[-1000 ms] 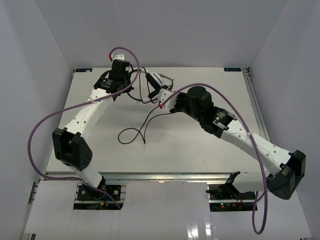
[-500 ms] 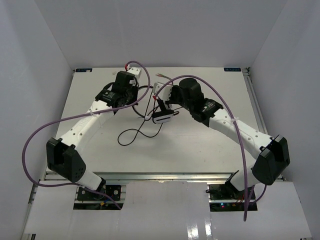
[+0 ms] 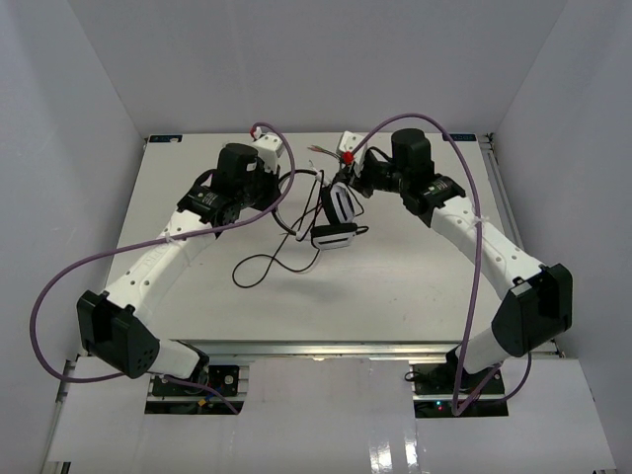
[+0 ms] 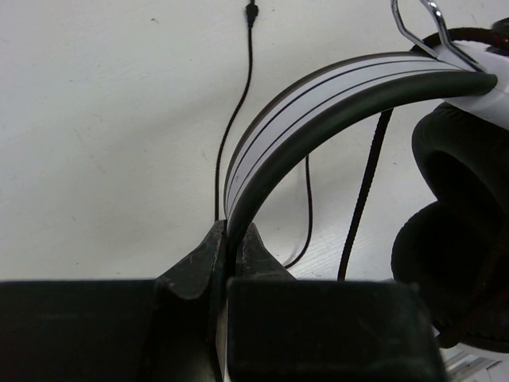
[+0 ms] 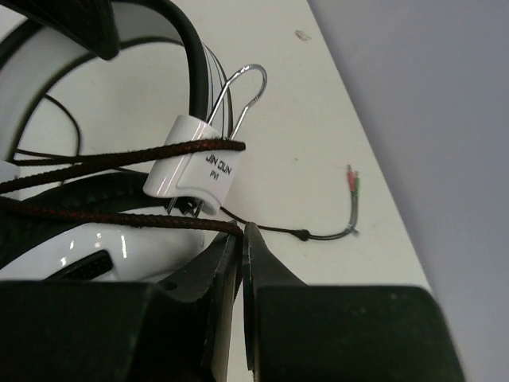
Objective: Wrap the headphones
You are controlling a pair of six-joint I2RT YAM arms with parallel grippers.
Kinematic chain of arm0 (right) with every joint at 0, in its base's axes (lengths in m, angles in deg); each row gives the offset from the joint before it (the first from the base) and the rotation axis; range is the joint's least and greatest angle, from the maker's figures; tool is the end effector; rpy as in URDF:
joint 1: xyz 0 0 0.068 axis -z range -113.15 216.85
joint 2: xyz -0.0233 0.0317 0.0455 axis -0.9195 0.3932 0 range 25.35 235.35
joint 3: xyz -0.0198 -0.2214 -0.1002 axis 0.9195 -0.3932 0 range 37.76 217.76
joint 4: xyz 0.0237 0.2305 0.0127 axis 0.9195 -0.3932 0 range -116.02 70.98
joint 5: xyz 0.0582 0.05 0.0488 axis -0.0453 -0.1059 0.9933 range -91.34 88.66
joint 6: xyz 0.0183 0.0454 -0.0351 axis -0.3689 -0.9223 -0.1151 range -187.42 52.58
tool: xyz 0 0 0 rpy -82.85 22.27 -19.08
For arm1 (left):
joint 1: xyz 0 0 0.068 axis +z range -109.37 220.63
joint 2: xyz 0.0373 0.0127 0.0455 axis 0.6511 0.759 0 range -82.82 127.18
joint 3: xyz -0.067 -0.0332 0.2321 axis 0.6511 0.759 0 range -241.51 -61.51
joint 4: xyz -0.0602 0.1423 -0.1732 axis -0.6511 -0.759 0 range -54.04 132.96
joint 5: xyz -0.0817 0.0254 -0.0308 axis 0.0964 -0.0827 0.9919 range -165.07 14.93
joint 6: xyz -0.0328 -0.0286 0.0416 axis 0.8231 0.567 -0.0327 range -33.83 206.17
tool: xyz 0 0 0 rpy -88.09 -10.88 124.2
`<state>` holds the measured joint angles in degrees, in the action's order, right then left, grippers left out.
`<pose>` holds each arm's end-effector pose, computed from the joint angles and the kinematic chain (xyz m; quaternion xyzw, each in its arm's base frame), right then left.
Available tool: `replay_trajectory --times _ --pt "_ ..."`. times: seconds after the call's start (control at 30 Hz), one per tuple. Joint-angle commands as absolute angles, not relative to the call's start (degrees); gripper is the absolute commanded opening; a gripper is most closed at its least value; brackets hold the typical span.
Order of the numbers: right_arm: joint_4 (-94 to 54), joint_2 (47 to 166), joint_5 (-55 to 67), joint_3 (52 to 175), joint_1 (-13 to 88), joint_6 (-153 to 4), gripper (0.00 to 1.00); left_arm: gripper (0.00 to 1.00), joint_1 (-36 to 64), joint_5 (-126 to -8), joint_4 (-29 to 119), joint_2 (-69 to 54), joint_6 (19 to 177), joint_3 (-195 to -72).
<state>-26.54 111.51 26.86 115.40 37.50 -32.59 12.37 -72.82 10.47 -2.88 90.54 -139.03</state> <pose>0.2800 0.1816 0.3433 -0.5357 0.5786 0.1665 0.5921 0.2565 -0.1398 0.3270 0.1923 0.8654 -0.1466 0.4388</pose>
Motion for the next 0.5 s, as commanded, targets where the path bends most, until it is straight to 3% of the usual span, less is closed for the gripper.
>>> replay_trajectory --times 0.0,0.27,0.37,0.47 --pt "-22.9 113.9 35.9 118.4 40.7 -40.0 0.08 0.0 10.1 -61.4 9.9 -6.3 89.5 -142.1" --pt "-15.8 115.3 45.6 113.5 43.6 -47.9 0.1 0.0 9.8 -60.3 9.5 -6.5 93.5 -146.7" --pt "-9.0 115.4 55.2 110.5 45.3 -54.8 0.17 0.0 9.8 -59.2 9.1 -7.5 95.5 -147.8" --pt "-0.3 115.8 59.6 107.5 45.7 -61.9 0.33 0.0 9.6 -58.3 8.3 -7.8 97.1 -149.4"
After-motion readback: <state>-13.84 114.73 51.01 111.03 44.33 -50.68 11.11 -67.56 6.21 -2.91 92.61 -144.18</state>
